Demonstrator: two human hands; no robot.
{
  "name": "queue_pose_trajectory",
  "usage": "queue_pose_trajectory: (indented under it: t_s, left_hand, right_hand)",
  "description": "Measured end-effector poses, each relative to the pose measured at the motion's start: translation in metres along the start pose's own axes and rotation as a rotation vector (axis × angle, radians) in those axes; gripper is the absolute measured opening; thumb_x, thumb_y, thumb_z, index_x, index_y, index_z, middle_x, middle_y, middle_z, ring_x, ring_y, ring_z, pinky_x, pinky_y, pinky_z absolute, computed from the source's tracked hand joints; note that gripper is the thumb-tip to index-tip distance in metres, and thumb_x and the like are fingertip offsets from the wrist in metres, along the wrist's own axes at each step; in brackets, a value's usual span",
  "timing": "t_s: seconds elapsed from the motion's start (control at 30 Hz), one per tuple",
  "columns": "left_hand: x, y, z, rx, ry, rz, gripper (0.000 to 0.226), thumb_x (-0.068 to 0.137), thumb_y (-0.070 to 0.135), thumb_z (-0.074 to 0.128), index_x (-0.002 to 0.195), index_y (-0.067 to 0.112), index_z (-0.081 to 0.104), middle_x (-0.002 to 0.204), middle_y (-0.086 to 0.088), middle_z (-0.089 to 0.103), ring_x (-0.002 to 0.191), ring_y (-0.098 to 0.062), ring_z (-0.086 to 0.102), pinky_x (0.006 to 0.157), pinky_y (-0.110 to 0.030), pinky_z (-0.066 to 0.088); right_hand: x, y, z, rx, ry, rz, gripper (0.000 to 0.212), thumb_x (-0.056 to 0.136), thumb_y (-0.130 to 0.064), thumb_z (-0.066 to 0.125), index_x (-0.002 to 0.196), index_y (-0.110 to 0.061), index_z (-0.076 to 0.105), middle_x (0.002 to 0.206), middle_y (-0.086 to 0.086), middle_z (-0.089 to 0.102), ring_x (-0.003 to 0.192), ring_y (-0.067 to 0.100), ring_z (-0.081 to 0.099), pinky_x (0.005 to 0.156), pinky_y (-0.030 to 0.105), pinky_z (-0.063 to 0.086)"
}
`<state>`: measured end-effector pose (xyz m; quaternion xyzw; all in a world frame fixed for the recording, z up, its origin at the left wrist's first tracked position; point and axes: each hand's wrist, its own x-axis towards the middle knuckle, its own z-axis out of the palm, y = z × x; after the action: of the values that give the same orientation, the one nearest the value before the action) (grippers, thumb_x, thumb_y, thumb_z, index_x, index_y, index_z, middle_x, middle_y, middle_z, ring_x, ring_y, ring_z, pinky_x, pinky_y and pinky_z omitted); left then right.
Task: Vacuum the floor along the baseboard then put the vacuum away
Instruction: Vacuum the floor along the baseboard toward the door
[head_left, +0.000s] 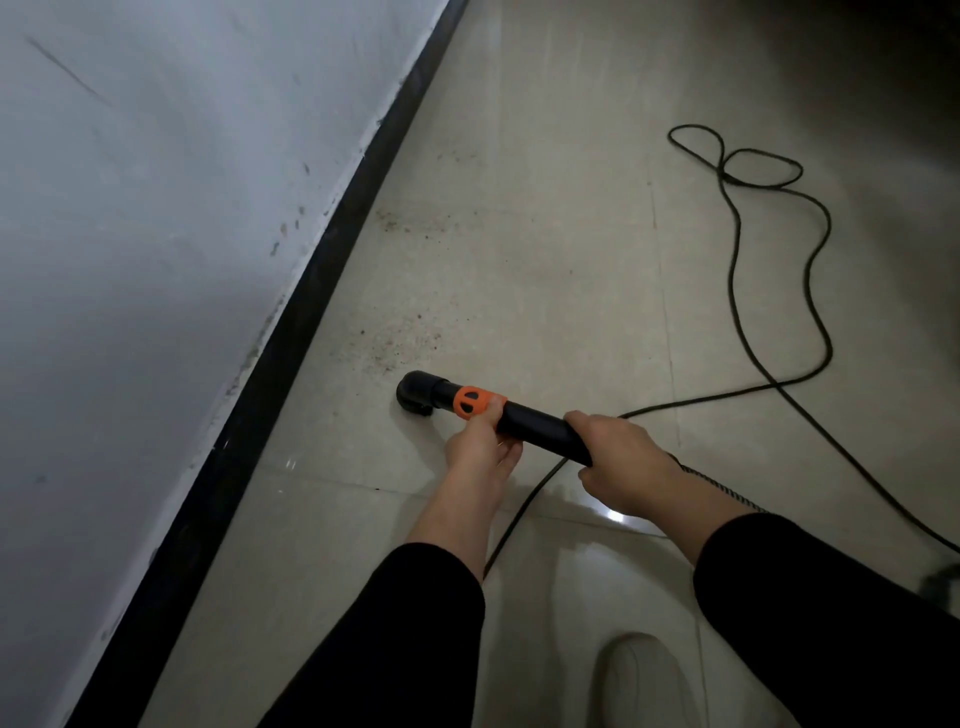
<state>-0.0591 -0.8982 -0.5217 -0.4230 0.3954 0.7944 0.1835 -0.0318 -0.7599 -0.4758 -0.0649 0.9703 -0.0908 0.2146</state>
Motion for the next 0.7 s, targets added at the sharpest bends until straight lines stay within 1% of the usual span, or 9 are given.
queue_pose_trajectory:
  t_s: [0.13,0.37,0.47,0.6,0.7]
  left_hand:
    - [0.004,0.007,-0.009,-0.003,0.006,0.023,0.042,0.09,0.027,0.067,0.123,0.003,0.056,0.113,-0.016,0.066,0.096,-0.023,0.063,0.085,-0.03,0.051]
    - [0.01,0.019,-0.023,-0.018,0.025,0.05,0.038,0.09,0.027,0.067,0.118,0.003,0.058,0.097,-0.012,0.067,0.083,-0.018,0.063,0.082,-0.029,0.051]
    - [0.012,0.025,-0.029,-0.041,0.036,0.06,0.038,0.09,0.026,0.067,0.119,0.002,0.057,0.099,-0.012,0.066,0.084,-0.019,0.063,0.082,-0.03,0.051]
    - [0.015,0.033,-0.038,-0.06,0.059,0.071,0.042,0.09,0.027,0.067,0.122,0.002,0.057,0.105,-0.014,0.067,0.092,-0.022,0.063,0.082,-0.03,0.052]
    - [0.016,0.038,-0.046,-0.082,0.072,0.077,0.042,0.09,0.026,0.066,0.122,0.002,0.056,0.11,-0.016,0.066,0.098,-0.024,0.062,0.085,-0.03,0.052]
  right_hand:
    - [0.008,-0.01,0.002,-0.035,0.002,-0.032,0.032,0.085,-0.009,0.056,0.115,-0.014,0.045,0.107,0.007,0.058,0.096,0.027,0.057,0.081,0.036,0.047]
    - [0.02,-0.026,0.007,-0.037,-0.005,-0.056,0.035,0.087,-0.01,0.057,0.119,-0.014,0.043,0.11,0.007,0.057,0.099,0.027,0.056,0.084,0.037,0.045]
    - [0.024,-0.034,0.008,-0.039,-0.005,-0.067,0.035,0.086,-0.009,0.056,0.118,-0.014,0.043,0.109,0.007,0.057,0.099,0.027,0.056,0.083,0.036,0.044]
    - [0.031,-0.046,0.01,-0.046,-0.006,-0.094,0.034,0.086,-0.008,0.055,0.117,-0.014,0.044,0.108,0.007,0.057,0.096,0.027,0.055,0.078,0.034,0.041]
    - [0.036,-0.055,0.011,-0.043,-0.01,-0.108,0.034,0.086,-0.008,0.055,0.117,-0.014,0.044,0.109,0.007,0.057,0.098,0.027,0.055,0.081,0.035,0.043]
